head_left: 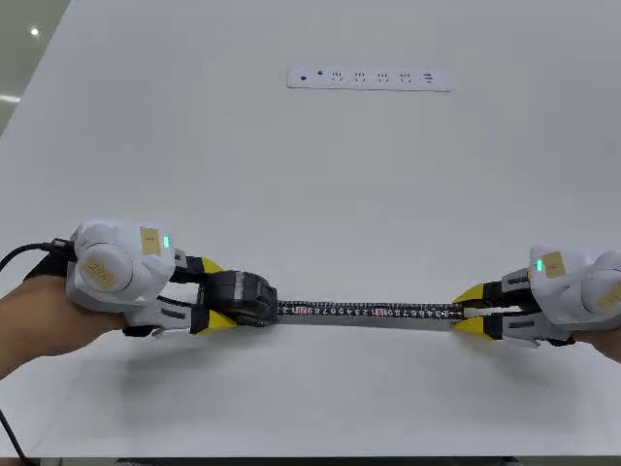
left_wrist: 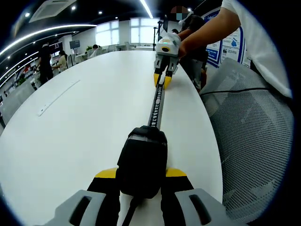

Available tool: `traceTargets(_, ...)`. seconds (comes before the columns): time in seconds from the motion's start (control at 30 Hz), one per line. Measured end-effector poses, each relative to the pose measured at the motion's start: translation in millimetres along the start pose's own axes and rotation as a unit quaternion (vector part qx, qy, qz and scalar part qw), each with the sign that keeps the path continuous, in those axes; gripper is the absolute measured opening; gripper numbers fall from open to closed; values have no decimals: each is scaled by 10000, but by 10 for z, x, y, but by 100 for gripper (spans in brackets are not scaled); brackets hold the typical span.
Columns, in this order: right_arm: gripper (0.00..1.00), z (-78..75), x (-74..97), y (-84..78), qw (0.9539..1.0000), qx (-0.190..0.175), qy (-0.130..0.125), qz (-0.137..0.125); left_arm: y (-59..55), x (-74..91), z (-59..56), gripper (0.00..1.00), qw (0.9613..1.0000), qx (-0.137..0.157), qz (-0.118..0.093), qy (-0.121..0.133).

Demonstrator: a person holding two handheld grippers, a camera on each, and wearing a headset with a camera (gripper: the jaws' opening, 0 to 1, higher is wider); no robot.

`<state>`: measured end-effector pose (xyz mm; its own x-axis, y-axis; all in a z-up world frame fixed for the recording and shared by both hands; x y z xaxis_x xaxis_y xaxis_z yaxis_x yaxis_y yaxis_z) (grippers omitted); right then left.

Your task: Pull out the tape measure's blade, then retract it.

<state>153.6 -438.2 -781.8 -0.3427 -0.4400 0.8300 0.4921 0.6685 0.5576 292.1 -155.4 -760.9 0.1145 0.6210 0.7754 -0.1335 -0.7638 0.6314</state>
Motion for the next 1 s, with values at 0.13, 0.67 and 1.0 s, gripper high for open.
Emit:
traceTargets(0.13,11,-3,39,-35,10000,-27,-17,43,1,3,0,30,10000,4,-1,0)
traceTargets(0.67,11,-18,31,-32,9999,-131,-24,21,2,-3,5,30,10000,26,1,11)
traceTargets(1.0,12,12,24,-45,9996,-283,77,28,17,-13,-8,31,10000,38,59,61)
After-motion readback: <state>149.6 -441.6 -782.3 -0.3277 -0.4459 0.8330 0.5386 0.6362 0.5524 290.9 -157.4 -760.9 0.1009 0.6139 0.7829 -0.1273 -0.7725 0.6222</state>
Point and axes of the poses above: the centre of the closed fingertips' face, and the gripper's own axes: x roughly backward along the fingers, z roughly to its left, y roughly out of its top, the point moved 4 cm from there along x, roughly backward along the fingers, and after that the axes turned 6 degrees about z, right-handed, at the moved point
